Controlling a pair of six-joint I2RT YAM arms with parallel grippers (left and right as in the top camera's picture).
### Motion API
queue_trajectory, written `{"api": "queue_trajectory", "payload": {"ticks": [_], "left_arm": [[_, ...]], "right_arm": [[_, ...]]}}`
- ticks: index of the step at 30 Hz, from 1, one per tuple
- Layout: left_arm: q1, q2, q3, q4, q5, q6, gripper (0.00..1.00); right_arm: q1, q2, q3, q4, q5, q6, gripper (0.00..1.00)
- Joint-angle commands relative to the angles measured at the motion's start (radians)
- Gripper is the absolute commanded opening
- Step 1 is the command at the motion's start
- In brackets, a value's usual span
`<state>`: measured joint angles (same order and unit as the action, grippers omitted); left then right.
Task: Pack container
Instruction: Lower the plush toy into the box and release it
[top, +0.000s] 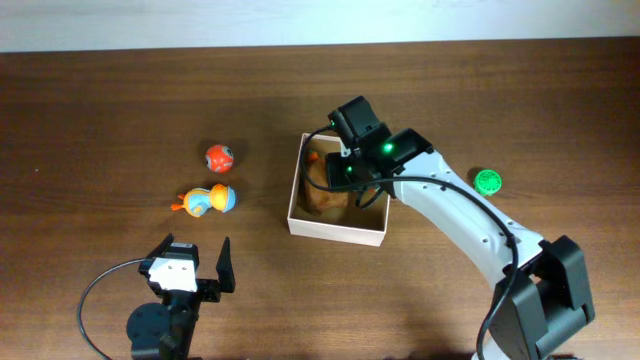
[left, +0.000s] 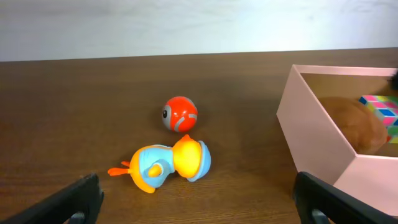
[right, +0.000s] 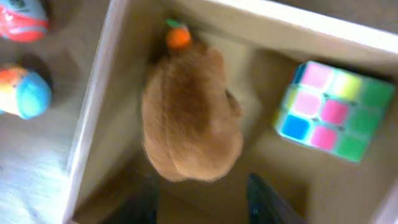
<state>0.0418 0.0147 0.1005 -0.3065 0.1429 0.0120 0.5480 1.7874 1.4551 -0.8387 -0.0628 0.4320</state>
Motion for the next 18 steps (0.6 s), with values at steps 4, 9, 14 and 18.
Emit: {"api": "queue_trajectory", "payload": {"ticks": [4,9,14,18], "left_arm": [[0.007,-0.010,-0.005,0.000,0.011,0.019,0.99],[0.007,-0.010,-0.005,0.000,0.011,0.019,0.99],[0.007,-0.010,-0.005,0.000,0.011,0.019,0.99],[0.007,-0.010,-0.005,0.000,0.010,0.019,0.99]], "right_arm": [[0.002,0.005,-0.017,-0.053,0.059,-0.008,0.21],[0.002,0.007,-0.058,-0.014,0.079,-0.008,0.21],[0.001,0.044,-0.062,0.024,0.117,-0.008,0.21],[0.001,0.082,-0.062,0.066,0.124,-0.009,0.21]]}}
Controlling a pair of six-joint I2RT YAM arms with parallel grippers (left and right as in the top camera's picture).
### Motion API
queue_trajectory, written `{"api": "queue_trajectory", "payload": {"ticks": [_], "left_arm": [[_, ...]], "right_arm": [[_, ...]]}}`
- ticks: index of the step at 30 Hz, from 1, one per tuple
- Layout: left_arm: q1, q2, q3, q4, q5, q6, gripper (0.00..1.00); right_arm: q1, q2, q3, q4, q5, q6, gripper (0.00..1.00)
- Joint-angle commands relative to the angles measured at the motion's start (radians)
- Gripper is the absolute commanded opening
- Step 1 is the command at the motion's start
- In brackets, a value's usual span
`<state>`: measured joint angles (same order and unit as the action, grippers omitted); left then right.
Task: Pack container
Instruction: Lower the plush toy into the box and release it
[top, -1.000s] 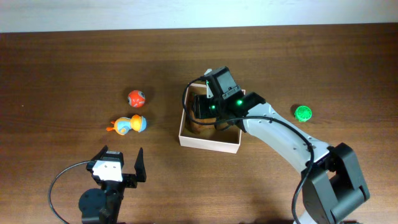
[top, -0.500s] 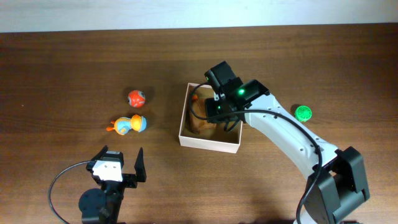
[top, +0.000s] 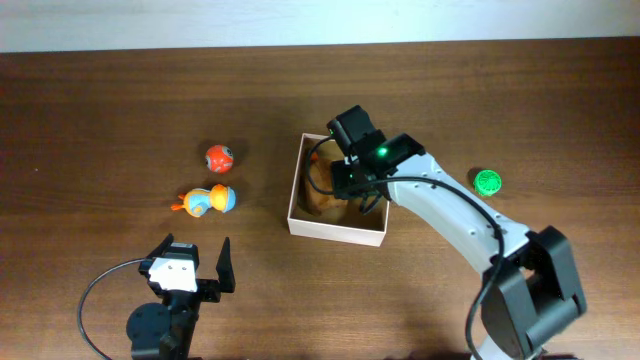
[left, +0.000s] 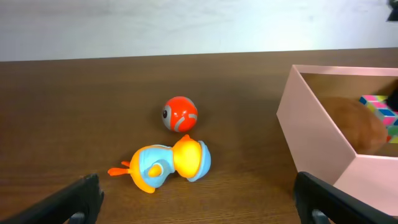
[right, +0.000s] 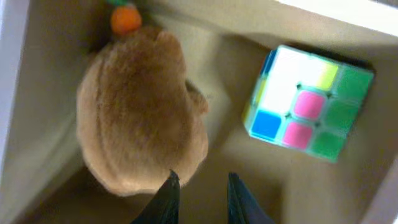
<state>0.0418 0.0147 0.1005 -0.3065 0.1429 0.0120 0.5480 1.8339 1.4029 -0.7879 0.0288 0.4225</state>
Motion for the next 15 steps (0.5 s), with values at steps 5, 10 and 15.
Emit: {"api": "queue_trajectory", "payload": {"ticks": [5,10,15], "left_arm": [[0.007,-0.010,-0.005,0.000,0.011,0.019,0.99],[0.007,-0.010,-0.005,0.000,0.011,0.019,0.99],[0.007,-0.010,-0.005,0.000,0.011,0.019,0.99]], "right_arm": [[0.001,0.087,-0.010,0.041,0.033,0.001,0.21],[0.000,0.116,-0.010,0.055,0.036,0.000,0.21],[0.001,0.116,-0.010,0.061,0.022,0.000,0.21]]}}
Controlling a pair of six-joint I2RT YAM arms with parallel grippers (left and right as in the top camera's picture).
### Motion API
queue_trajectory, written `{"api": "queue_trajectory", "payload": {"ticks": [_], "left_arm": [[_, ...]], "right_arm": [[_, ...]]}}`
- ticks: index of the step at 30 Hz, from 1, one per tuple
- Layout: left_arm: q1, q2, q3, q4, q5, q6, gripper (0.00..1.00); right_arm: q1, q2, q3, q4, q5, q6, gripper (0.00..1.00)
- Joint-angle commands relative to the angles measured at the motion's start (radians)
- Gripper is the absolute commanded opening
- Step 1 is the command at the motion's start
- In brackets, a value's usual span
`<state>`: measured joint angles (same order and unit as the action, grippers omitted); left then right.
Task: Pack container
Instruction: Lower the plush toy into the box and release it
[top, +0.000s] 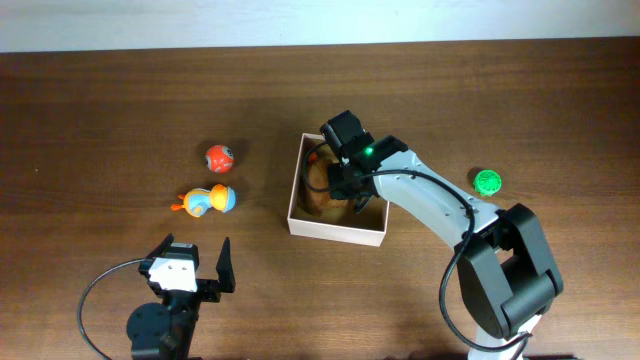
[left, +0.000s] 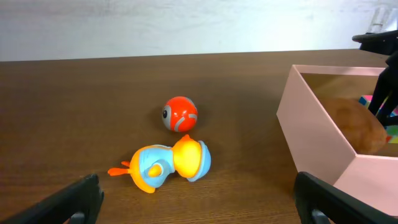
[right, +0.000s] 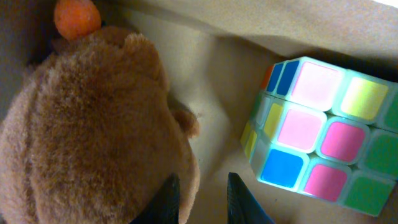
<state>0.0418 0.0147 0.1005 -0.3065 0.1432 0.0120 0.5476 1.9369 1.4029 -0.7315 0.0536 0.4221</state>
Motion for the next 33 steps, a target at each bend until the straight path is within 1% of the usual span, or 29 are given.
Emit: {"api": "queue_trajectory", "payload": {"ticks": [1,3,13,20,26,33], "left_arm": [[0.007,-0.010,-0.005,0.000,0.010,0.019,0.99],[0.007,-0.010,-0.005,0.000,0.010,0.019,0.99],[0.007,-0.010,-0.005,0.000,0.010,0.019,0.99],[0.007,-0.010,-0.005,0.000,0.010,0.019,0.99],[0.007,-0.010,-0.005,0.000,0.010,0.019,0.99],[0.007,-0.010,-0.005,0.000,0.010,0.019,0.99]], "right_arm": [[0.001,0.013,-0.010,0.008,-0.018,-0.006,0.21],[0.001,0.013,-0.010,0.024,-0.050,-0.026,0.21],[0.002,0.013,-0.010,0.038,-0.074,-0.026,0.21],[-0.011,0.011,0.002,0.032,-0.010,-0.055,0.21],[-0.051,0.011,0.084,-0.010,-0.012,-0.095,0.21],[-0.057,0.010,0.245,-0.137,-0.011,-0.127,0.22]]}}
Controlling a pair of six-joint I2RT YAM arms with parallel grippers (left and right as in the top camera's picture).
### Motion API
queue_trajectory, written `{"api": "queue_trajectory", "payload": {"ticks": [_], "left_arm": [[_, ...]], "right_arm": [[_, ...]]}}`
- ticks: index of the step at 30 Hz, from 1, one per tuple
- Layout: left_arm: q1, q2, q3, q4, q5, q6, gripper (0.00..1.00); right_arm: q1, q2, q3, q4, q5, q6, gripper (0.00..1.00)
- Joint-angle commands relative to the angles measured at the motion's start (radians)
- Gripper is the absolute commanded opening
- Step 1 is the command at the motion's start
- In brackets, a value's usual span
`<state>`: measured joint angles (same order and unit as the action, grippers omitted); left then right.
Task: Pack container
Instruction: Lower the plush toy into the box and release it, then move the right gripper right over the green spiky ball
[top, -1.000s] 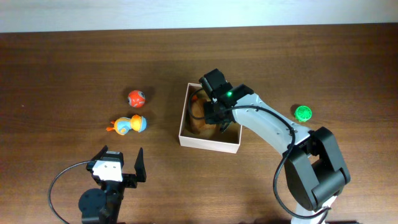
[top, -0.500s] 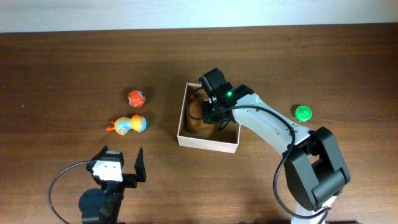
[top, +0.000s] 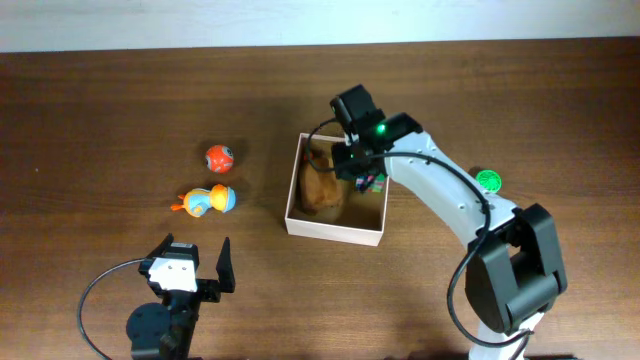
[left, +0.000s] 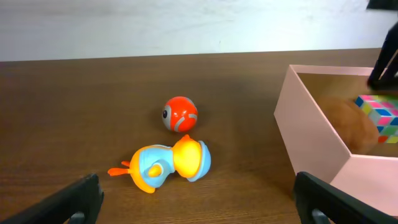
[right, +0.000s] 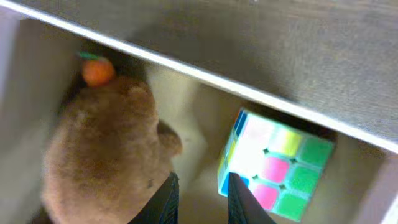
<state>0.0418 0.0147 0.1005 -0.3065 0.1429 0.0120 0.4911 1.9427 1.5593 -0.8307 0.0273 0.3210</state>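
Observation:
The pale pink box (top: 334, 230) stands mid-table. It holds a brown plush (right: 106, 155) with an orange tuft, and a pastel cube (right: 277, 165) to its right. My right gripper (right: 202, 190) hangs over the box near its far wall (right: 205, 71). Its jaws are a narrow gap apart above the space between plush and cube, with nothing between them. In the overhead view the right gripper (top: 358, 170) covers the box's far half. An orange-and-blue duck toy (left: 165, 165) and a red ball (left: 180, 114) lie left of the box. My left gripper (left: 198, 199) rests open near the front edge.
A green ball (top: 487, 181) lies on the wooden table to the right of the box. The left arm's base and cable (top: 100, 290) sit at the front left. A white wall edge (top: 300, 20) runs along the back.
My right gripper has drawn back from close above the plush and cube toward the box's far wall. The box has shifted slightly left. The left arm has not moved.
My right gripper was wide open over the box, above the plush. Then its jaws stood narrow, and it was lower and close between plush and cube. Now it is higher, near the far wall. The duck and balls stayed put.

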Motion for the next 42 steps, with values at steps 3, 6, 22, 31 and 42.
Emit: {"api": "queue_trajectory", "payload": {"ticks": [3,6,22,31,42], "left_arm": [[0.007,-0.010,-0.005,0.000,0.011,0.019,0.99],[0.007,-0.010,-0.005,0.000,0.010,0.019,0.99],[0.007,-0.010,-0.005,0.000,0.010,0.019,0.99],[0.007,-0.010,-0.005,0.000,0.010,0.019,0.99],[0.007,-0.010,-0.005,0.000,0.010,0.019,0.99]], "right_arm": [[-0.008,0.001,0.213,-0.150,0.015,-0.024,0.40],[-0.036,-0.003,0.305,-0.246,0.039,0.009,0.49],[-0.394,-0.024,0.327,-0.534,0.080,0.072,0.54],[-0.443,-0.024,0.051,-0.314,0.080,0.041,0.55],[-0.596,-0.024,-0.111,-0.092,0.065,-0.176,0.55]]}}
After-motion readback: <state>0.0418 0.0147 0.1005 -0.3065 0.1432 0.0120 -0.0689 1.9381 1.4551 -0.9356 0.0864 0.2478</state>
